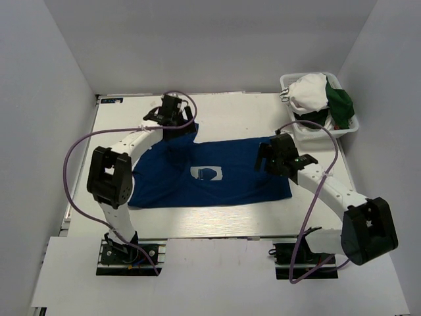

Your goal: Fold and stack the t-shirts

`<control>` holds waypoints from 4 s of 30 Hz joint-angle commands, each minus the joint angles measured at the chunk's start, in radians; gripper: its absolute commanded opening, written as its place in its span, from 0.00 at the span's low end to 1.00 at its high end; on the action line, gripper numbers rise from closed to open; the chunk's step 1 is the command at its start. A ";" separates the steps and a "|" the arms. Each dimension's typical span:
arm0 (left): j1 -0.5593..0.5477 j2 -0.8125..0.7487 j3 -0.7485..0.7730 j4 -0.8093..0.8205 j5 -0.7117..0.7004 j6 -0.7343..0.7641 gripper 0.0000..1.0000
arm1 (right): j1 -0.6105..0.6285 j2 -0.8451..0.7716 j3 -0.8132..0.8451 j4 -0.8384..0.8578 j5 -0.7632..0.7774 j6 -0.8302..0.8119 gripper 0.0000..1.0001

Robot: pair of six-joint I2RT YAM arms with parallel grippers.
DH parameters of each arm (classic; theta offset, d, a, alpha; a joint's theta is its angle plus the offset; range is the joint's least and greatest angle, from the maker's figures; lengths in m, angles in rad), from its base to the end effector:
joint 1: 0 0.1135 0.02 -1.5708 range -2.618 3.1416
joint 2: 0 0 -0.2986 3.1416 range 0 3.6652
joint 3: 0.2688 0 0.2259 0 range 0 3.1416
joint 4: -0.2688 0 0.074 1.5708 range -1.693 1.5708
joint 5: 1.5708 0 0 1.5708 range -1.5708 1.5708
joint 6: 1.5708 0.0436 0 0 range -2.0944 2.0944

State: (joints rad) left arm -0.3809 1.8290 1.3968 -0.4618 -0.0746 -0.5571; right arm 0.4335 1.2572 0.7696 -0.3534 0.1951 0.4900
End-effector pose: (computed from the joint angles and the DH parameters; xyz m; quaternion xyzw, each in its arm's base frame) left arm 0.3658 -0.1430 0.2739 -0.0953 0.9379 -0.1186 0.3118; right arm 0.2089 0.0874 0.2615 0.0610 0.9284 0.0768 0.3585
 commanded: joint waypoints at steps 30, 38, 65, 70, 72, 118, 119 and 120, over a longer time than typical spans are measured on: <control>0.180 0.733 0.887 -0.159 -0.016 0.157 0.47 | -0.213 0.783 0.817 -0.216 0.149 0.085 0.90; 0.180 0.650 0.772 -0.140 -0.050 0.198 0.00 | -0.211 0.829 0.824 -0.203 0.175 0.120 0.90; 0.162 0.374 0.433 0.015 -0.105 0.198 0.00 | -0.196 0.923 0.895 -0.073 0.346 0.113 0.89; 0.162 0.352 0.413 0.034 -0.094 0.198 0.00 | -0.193 0.981 0.916 -0.068 0.291 0.119 0.89; 0.162 0.340 0.400 0.044 -0.094 0.198 0.00 | -0.193 0.989 0.921 -0.068 0.273 0.124 0.85; 0.134 -0.635 -0.648 0.106 -0.042 -0.069 0.00 | -0.116 0.387 0.381 0.097 0.417 0.033 0.00; 0.134 -0.651 -0.669 0.094 -0.042 -0.082 0.00 | -0.116 0.383 0.370 0.094 0.421 0.035 0.00; 0.134 -0.689 -0.689 0.085 -0.030 -0.102 0.00 | -0.119 0.380 0.367 0.097 0.420 0.032 0.00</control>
State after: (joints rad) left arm -0.2428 1.2098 0.7559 -0.3397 -0.1234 -0.6010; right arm 0.3233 1.6798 1.1534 -0.3004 0.5800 0.5377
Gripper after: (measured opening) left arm 0.023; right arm 0.023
